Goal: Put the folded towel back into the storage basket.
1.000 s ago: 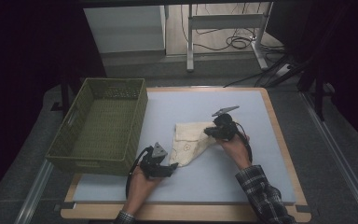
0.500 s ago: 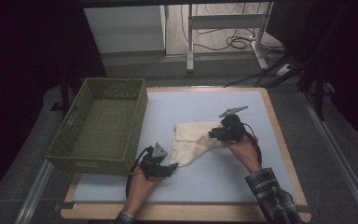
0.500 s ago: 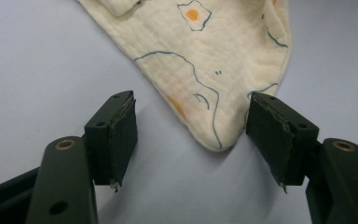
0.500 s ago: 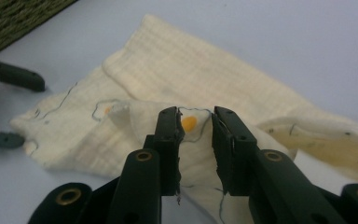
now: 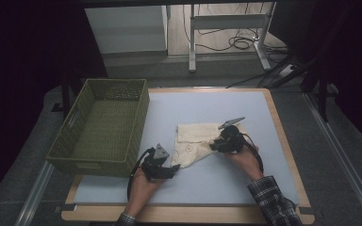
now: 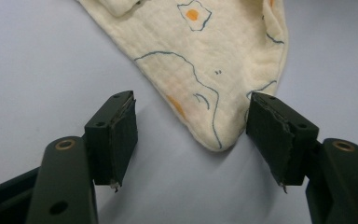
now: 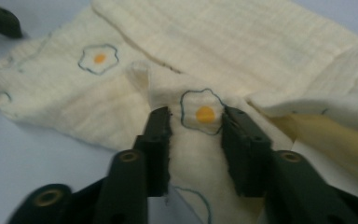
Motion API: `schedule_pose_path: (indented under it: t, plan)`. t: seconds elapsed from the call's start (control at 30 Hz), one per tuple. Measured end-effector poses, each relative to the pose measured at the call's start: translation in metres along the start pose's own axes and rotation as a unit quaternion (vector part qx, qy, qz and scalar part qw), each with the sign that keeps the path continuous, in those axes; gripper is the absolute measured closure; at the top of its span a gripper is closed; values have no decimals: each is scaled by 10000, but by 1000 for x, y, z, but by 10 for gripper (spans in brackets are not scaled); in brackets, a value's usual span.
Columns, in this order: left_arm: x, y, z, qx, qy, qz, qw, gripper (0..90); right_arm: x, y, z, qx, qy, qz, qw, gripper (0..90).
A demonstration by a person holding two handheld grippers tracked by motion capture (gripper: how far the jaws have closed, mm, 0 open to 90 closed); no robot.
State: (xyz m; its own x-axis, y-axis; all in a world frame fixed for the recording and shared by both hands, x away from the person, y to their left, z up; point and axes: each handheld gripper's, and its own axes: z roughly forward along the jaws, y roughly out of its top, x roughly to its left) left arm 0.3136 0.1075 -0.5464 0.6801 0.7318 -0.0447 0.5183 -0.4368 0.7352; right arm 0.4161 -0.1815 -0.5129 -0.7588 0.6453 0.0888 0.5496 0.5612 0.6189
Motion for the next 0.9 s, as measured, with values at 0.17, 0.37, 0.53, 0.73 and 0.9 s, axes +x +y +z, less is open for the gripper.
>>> schedule_pose_path:
  t: [0.17, 0.37, 0.53, 0.73, 0.9]
  plan:
    - [0, 0, 0, 1, 1, 4, 10000, 336, 6, -3, -7, 27, -143, -127, 9998, 876]
    - [0, 0, 0, 11, 2, 14, 10000, 337, 5, 0, -40, -76, -123, -109, 9998, 881]
    - [0, 0, 0, 12, 5, 18, 10000, 337, 4, 7, -77, 114, -78, -134, 9998, 834]
    - [0, 0, 0, 10, 5, 16, 10000, 337, -4, -14, -84, 223, -179, 25, 9996, 726]
    - [0, 0, 0, 10, 3, 16, 10000, 337, -4, -39, -94, 164, -161, 132, 9996, 705]
